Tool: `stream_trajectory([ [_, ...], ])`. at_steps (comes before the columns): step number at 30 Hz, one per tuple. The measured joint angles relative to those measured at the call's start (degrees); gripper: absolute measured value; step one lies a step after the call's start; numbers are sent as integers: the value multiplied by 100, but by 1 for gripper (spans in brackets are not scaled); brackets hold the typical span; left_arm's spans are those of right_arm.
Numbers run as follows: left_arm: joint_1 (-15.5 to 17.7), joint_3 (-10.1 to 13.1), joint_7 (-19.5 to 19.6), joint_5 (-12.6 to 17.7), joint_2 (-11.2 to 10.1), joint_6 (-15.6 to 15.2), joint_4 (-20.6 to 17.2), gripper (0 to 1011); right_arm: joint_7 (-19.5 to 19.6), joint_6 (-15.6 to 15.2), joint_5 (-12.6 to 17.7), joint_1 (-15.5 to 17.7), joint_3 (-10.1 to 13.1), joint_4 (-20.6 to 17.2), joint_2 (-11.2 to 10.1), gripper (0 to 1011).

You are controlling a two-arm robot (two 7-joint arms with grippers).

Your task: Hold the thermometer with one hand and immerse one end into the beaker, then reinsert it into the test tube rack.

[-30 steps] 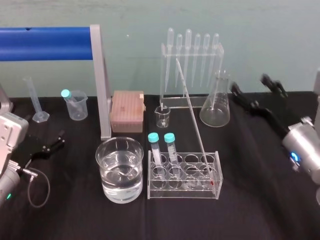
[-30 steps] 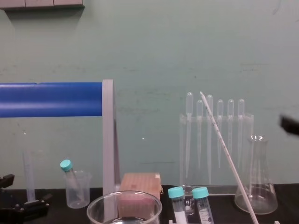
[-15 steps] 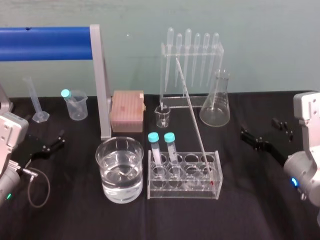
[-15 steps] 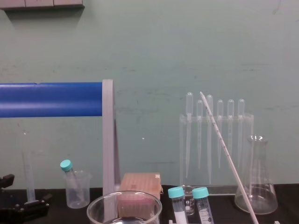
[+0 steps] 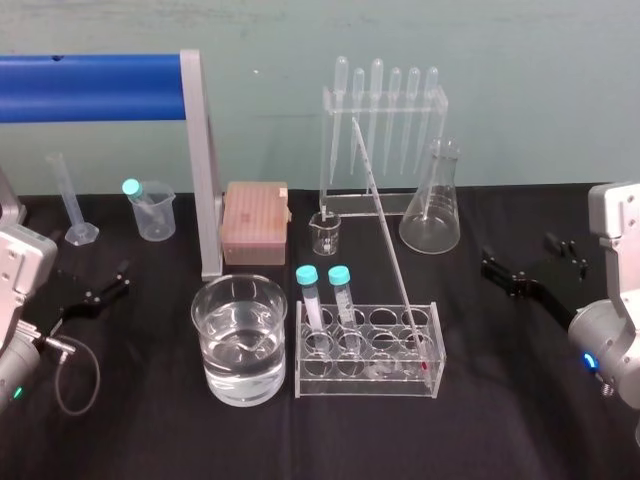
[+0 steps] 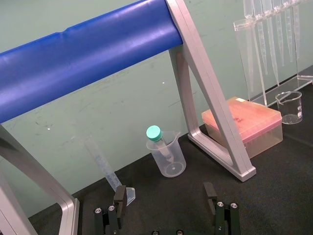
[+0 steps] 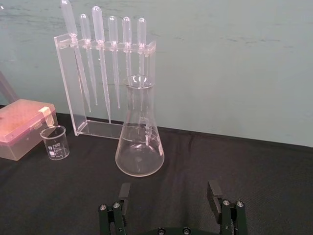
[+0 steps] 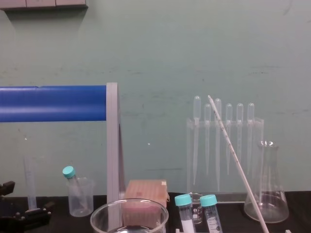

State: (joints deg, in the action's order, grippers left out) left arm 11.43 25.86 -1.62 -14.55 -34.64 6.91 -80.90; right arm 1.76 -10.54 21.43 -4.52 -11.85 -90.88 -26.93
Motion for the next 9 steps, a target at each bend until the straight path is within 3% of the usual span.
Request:
stream_trajectory([
  [9,0,0,0,0,0,0,0,1008,0,4,0,-5,0,-8,-5,1004],
])
